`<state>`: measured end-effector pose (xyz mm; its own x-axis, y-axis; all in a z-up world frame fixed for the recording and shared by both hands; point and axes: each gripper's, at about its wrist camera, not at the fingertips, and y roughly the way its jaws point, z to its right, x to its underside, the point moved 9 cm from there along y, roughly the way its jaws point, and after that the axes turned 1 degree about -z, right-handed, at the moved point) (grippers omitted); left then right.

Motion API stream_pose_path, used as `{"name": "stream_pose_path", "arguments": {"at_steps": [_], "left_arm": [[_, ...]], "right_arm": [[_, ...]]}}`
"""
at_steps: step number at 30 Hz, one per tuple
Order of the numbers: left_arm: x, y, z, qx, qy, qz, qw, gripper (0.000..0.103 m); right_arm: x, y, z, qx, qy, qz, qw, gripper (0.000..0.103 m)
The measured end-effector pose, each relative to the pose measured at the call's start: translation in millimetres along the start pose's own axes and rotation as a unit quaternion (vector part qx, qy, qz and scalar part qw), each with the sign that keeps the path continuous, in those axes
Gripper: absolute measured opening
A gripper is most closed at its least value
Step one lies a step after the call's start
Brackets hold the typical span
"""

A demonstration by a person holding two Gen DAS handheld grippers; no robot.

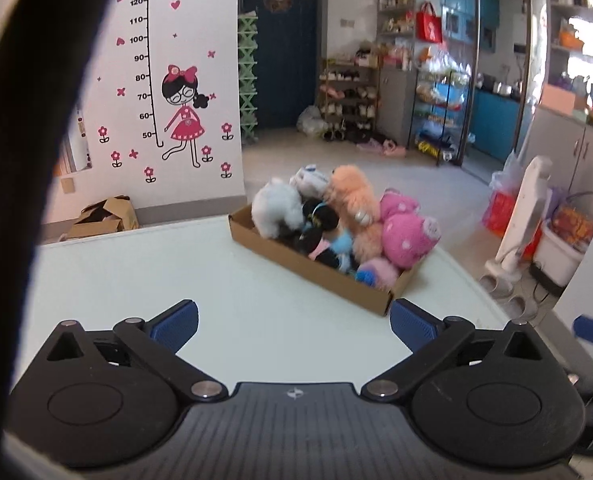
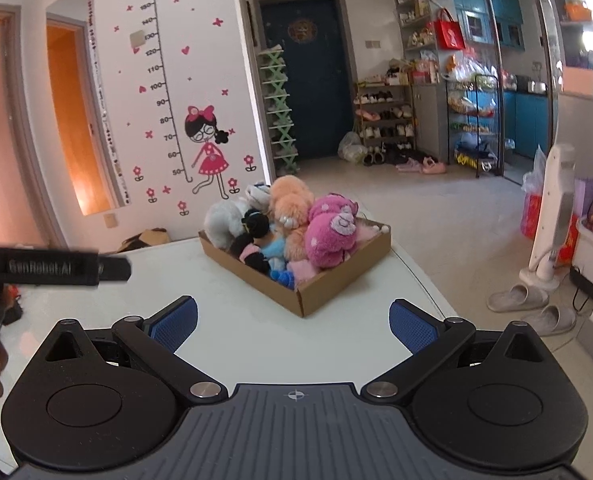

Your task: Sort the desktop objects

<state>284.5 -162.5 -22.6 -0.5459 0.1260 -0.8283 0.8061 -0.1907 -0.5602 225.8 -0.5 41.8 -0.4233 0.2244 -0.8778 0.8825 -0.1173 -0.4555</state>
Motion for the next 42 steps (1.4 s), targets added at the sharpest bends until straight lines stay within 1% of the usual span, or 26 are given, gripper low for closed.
{"name": "stream_pose_path", "arguments": {"at_steps": [3, 5, 11, 21, 30, 42], "left_arm": [[-0.5, -1.6, 2.5, -0.011, 0.016, 0.008, 0.9998, 0.102], [2.5, 1.3, 3.9, -0.023, 0.029, 0.002, 0.9993, 0.102], [7.7, 2.6, 1.1, -0.014, 0.010, -0.012, 0.9998, 0.102], [19.3, 5.9, 0.4, -0.014, 0.006, -0.031, 0.9994, 0.102], [20.8, 0.9, -4.4, -0.023, 0.009, -0.031, 0.9992, 0.102], [23.5, -2.9, -7.5, -0.023, 0.009, -0.034, 0.9991, 0.102]], "right_arm": [[0.2, 2.0, -5.7, -0.003, -0.006, -0.001, 1.000, 0.103], [2.5, 4.0, -7.1, -0.005, -0.004, -0.005, 1.000, 0.103], [6.1, 7.5, -14.6, -0.007, -0.010, -0.011, 1.000, 0.103], [8.7, 11.8, -18.0, -0.001, -0.021, -0.019, 1.000, 0.103], [10.8, 14.3, -21.2, 0.000, -0.026, -0.025, 0.999, 0.103], [13.6, 18.2, -25.1, -0.005, -0.025, -0.030, 0.999, 0.103]]}}
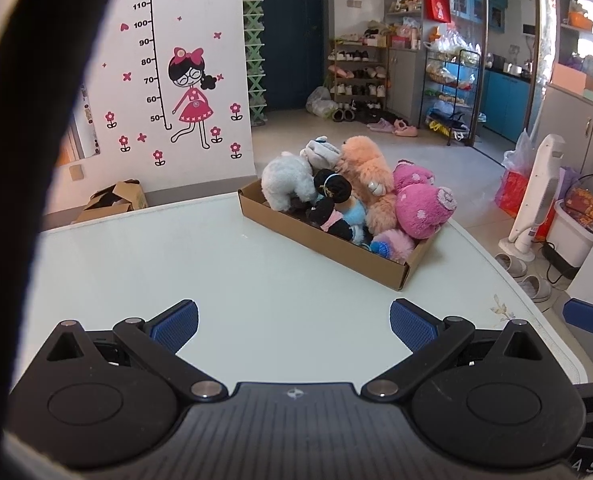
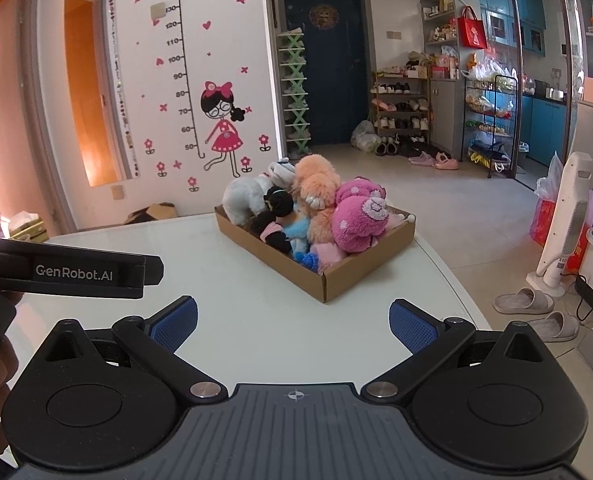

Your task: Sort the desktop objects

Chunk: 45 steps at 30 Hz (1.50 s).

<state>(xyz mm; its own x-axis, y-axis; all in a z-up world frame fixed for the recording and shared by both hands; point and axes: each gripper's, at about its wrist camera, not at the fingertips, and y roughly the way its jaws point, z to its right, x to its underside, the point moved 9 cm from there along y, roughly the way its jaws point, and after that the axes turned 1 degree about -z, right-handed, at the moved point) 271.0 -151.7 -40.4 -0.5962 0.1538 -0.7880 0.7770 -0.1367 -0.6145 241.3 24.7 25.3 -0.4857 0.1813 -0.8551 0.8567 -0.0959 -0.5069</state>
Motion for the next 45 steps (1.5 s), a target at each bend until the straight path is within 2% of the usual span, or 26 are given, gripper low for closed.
{"name": "stream_pose_path", "arguments": {"at_steps": [45], "left_arm": [[2.1, 2.0, -5.8, 0.002, -0.002, -0.009, 1.0000, 0.102]], "right_arm": [[1.9, 3.2, -6.1, -0.005, 0.000, -0.006, 1.000, 0.103]]}}
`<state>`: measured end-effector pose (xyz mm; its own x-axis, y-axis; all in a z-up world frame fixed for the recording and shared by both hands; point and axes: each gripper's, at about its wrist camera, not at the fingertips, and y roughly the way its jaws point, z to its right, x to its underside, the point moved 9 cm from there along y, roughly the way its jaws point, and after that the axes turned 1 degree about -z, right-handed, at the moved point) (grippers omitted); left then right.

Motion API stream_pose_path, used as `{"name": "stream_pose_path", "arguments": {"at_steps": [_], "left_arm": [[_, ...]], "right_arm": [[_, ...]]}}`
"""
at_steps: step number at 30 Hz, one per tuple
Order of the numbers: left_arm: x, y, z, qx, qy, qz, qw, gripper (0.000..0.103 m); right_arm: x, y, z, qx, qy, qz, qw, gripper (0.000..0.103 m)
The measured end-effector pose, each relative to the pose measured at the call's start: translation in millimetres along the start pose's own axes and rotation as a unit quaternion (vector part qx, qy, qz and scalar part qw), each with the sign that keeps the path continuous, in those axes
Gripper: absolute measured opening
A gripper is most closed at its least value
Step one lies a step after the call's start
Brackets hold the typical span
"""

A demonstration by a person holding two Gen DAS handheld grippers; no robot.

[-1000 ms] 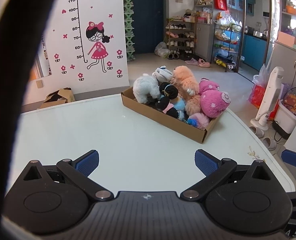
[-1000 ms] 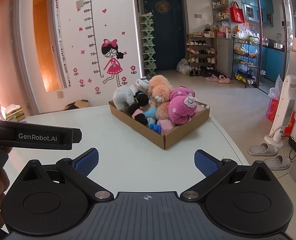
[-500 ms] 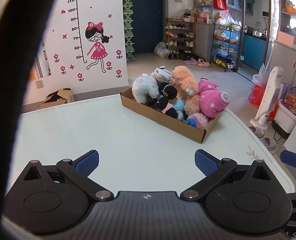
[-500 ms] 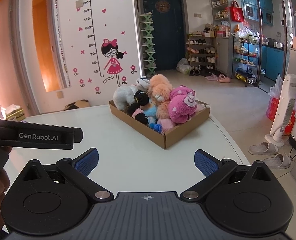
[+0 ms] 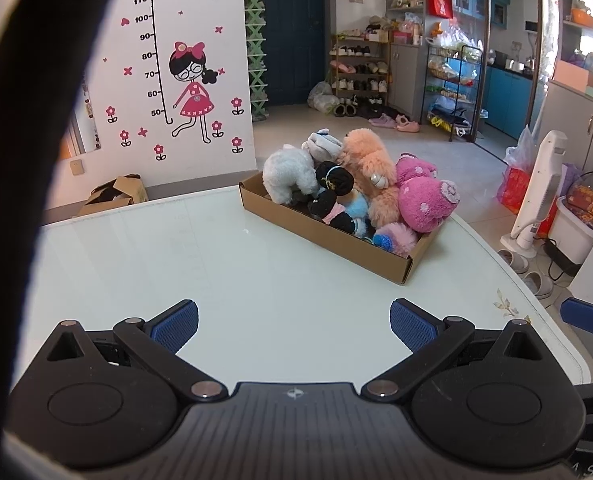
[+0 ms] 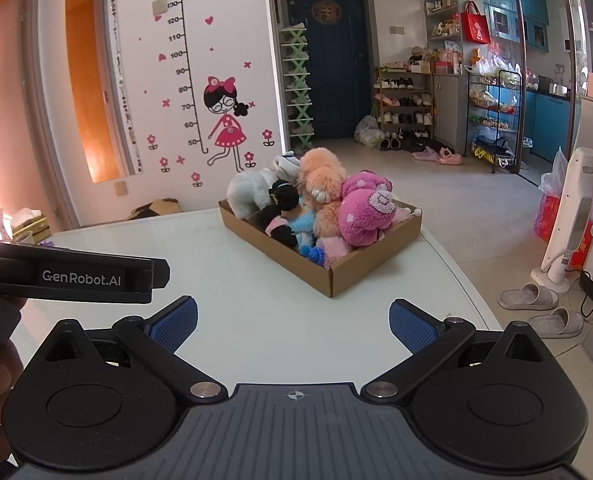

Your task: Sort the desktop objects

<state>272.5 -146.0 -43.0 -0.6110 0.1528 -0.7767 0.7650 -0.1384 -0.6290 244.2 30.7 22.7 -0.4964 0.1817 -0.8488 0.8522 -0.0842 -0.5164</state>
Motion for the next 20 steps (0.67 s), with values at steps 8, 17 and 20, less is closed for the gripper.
{"name": "stream_pose_path", "arguments": {"at_steps": [8, 17, 20], "left_arm": [[1.0, 1.1, -0.2, 0.002, 0.002, 0.000, 1.0000, 0.102], [1.0, -0.4, 0.7, 0.004, 0.006, 0.008, 0.9999, 0.100], [1.4, 1.7, -2.2, 0.003, 0.000, 0.008, 1.0000, 0.101]], "right_arm": [[0.1, 1.1, -1.3, -0.002, -0.001, 0.000, 1.000, 0.103], [1.1, 2.4, -2.0, -0.004, -0.001, -0.002, 1.000, 0.103], [1.7, 2.7, -2.4, -0.004, -0.001, -0.003, 1.000, 0.103]]}}
